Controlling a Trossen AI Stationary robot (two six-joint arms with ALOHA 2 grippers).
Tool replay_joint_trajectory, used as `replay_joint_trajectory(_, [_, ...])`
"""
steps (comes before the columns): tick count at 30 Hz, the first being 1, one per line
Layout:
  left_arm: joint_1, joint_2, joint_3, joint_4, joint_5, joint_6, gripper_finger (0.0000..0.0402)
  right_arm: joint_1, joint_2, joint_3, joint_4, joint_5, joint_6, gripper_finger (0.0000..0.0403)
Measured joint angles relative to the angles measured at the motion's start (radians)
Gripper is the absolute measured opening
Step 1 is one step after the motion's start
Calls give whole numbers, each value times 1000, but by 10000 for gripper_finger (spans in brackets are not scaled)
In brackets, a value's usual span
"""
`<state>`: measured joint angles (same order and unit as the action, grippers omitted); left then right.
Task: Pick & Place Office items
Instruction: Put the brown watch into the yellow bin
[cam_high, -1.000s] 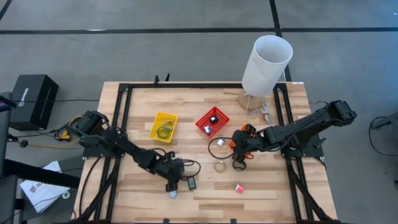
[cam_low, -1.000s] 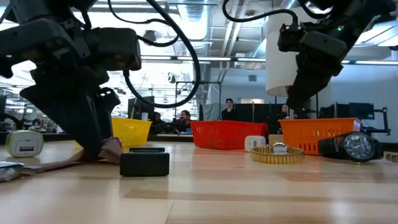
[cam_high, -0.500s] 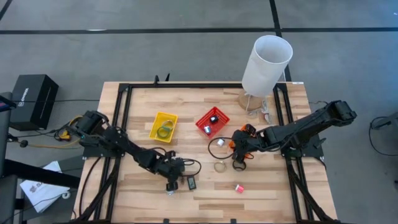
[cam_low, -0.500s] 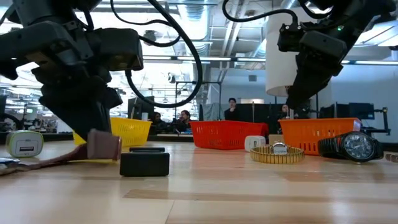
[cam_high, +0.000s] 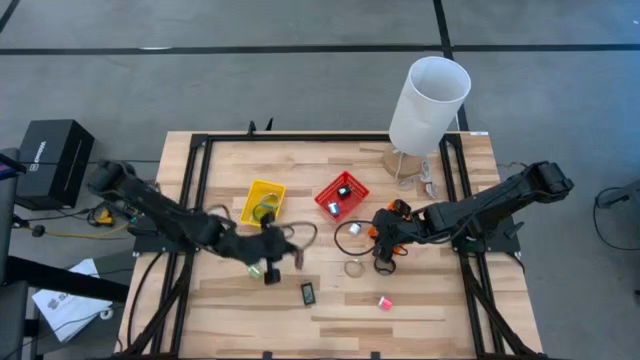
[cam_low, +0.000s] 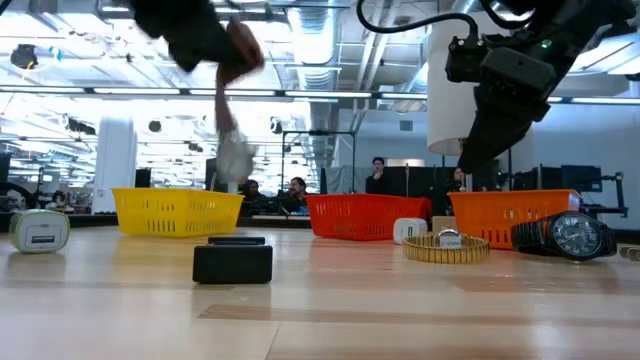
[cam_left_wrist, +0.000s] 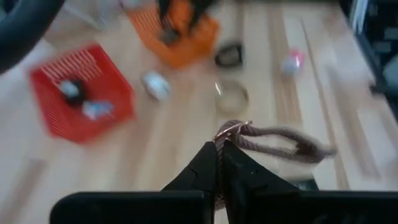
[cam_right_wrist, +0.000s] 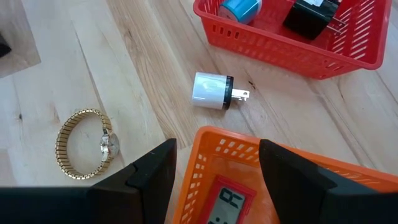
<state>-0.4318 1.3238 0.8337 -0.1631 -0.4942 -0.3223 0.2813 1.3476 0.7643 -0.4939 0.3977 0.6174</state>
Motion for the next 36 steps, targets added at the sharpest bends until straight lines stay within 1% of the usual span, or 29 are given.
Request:
replay_joint_trajectory(4, [46,-115,0,-43,-96,104,3,0,0,0,4,0,0,219])
replay_joint_trajectory(7, [106,-182,0,-116,-158,114,3,0,0,0,5,0,0,219])
replay_joint_trajectory(10, [180,-222,0,-189,-165,115,4,0,0,0,6,0,0,219])
replay_joint_trajectory(12, [231,-227,0,-227,-165,115,4,0,0,0,9,0,0,219])
replay_joint_trajectory(15, [305,-220,0,-284,-165,116,4,0,0,0,9,0,0,219])
replay_joint_trajectory(18, [378,-191,0,-300,-164,110,4,0,0,0,9,0,0,219])
replay_joint_trajectory(21, [448,-156,0,-297,-164,62,6,0,0,0,9,0,0,219])
replay_joint_trajectory(26, [541,-95,0,-368,-164,-3,4,0,0,0,9,-4,0,219])
replay_joint_trajectory(31, [608,-35,0,-405,-164,-54,6,0,0,0,9,-4,0,219])
replay_joint_trajectory(36, [630,17,0,-406,-153,-83,8,0,0,0,9,-4,0,219])
